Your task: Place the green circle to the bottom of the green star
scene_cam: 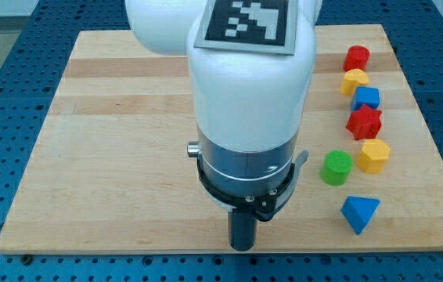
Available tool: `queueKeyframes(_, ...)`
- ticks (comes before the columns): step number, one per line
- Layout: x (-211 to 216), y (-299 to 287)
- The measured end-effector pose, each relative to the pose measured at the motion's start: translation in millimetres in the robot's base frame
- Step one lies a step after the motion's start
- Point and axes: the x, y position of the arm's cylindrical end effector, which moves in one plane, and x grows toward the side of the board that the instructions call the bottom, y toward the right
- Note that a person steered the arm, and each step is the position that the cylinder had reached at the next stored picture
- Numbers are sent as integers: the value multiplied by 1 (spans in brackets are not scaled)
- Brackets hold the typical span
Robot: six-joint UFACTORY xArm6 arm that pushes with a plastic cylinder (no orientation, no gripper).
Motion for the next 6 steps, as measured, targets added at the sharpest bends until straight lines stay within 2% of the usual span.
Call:
queueKeyframes(2,0,23)
queueKeyframes(3,-1,115)
queueKeyframes(5,-3,137)
queueKeyframes(6,-2,199)
